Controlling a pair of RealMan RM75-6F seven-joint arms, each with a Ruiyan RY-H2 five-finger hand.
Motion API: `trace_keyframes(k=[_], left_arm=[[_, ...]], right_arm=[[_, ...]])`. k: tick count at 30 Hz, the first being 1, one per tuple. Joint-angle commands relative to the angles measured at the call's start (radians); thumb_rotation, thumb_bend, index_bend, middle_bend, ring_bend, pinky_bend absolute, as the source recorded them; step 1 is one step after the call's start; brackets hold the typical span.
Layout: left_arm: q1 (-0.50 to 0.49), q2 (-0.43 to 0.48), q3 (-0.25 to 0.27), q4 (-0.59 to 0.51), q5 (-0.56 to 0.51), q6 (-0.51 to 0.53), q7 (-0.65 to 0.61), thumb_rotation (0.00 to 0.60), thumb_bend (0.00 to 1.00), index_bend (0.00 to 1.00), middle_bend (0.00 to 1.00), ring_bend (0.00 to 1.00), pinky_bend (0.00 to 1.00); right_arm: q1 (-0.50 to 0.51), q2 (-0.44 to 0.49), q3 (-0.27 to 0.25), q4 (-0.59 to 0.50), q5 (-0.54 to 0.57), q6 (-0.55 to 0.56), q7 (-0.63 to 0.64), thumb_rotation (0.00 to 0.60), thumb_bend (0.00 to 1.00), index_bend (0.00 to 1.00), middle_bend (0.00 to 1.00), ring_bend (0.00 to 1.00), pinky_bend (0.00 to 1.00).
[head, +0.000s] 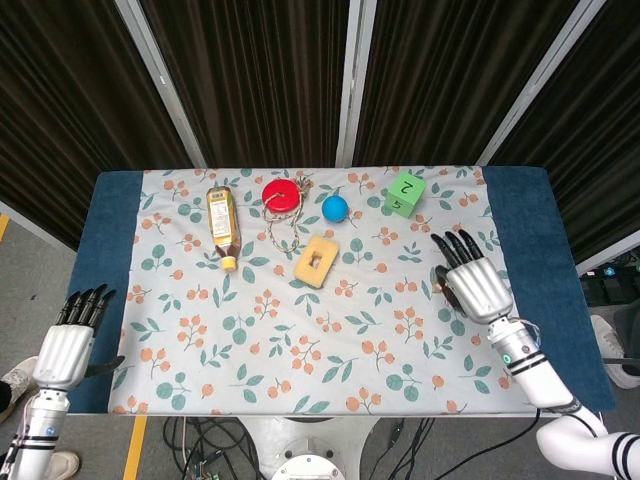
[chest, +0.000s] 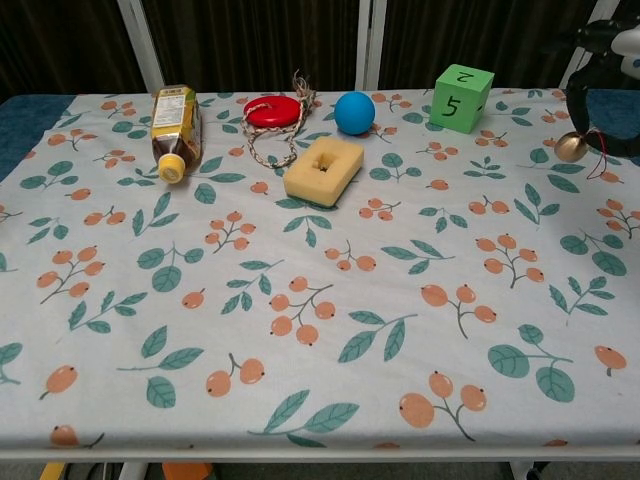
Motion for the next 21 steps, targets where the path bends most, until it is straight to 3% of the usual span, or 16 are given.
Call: trace_keyframes(k=[1, 3, 6, 8, 11, 12, 15, 19, 21], left_arm=[[-0.001, -0.002, 0.0, -0.001, -0.001, -0.003, 0.001, 0.6, 0.0, 0.0, 0.0, 0.0, 0.01], [-0.001, -0.002, 0.002, -0.001, 0.005, -0.002, 0.002, 0.6, 0.0, 0.0, 0.0, 0.0, 0.01], [-0.002, 0.0, 0.003, -0.004, 0.008, 0.0, 0.006, 0.6, 0.0, 0.0, 0.0, 0.0, 0.01], [-0.002, 0.002, 0.001, -0.006, 0.005, 0.0, 0.006, 0.6, 0.0, 0.0, 0.0, 0.0, 0.01], [-0.005, -0.001, 0.0, -0.006, -0.001, -0.009, 0.007, 0.6, 0.0, 0.0, 0.0, 0.0, 0.01], [-0.006, -0.003, 0.001, -0.005, 0.0, -0.011, 0.008, 0.6, 0.0, 0.0, 0.0, 0.0, 0.01], [-0.008, -0.007, 0.005, -0.004, 0.006, -0.014, 0.01, 0.6, 0.0, 0.0, 0.0, 0.0, 0.01], [-0.006, -0.006, 0.002, -0.002, 0.001, -0.011, 0.005, 0.6, 0.0, 0.0, 0.0, 0.0, 0.01], [-0.007, -0.006, 0.002, -0.001, 0.002, -0.011, 0.002, 0.6, 0.0, 0.0, 0.0, 0.0, 0.01]], right_arm=[[-0.029, 0.063, -0.021, -0.118, -0.119, 0.086, 0.018, 0.6, 0.35, 0.71, 0.12, 0.0, 0.0], [-0.043, 0.065, -0.012, -0.099, -0.112, 0.112, -0.008, 0.6, 0.35, 0.73, 0.13, 0.0, 0.0], [-0.059, 0.02, 0.024, -0.004, -0.018, 0.128, -0.17, 0.6, 0.35, 0.74, 0.14, 0.0, 0.0], [-0.061, 0.011, 0.022, -0.023, 0.013, 0.101, -0.135, 0.6, 0.35, 0.74, 0.14, 0.0, 0.0], [-0.049, 0.042, -0.009, -0.088, -0.019, 0.032, 0.03, 0.6, 0.35, 0.75, 0.14, 0.0, 0.0], [-0.046, 0.048, -0.012, -0.079, -0.034, 0.033, 0.029, 0.6, 0.35, 0.76, 0.14, 0.0, 0.0], [-0.06, 0.001, 0.009, 0.018, -0.034, 0.102, -0.166, 0.6, 0.35, 0.78, 0.15, 0.0, 0.0], [-0.059, 0.036, 0.002, -0.077, 0.004, 0.031, 0.004, 0.6, 0.36, 0.79, 0.15, 0.0, 0.0], [-0.061, 0.027, -0.002, -0.019, -0.035, 0.068, -0.099, 0.6, 0.36, 0.8, 0.15, 0.0, 0.0]])
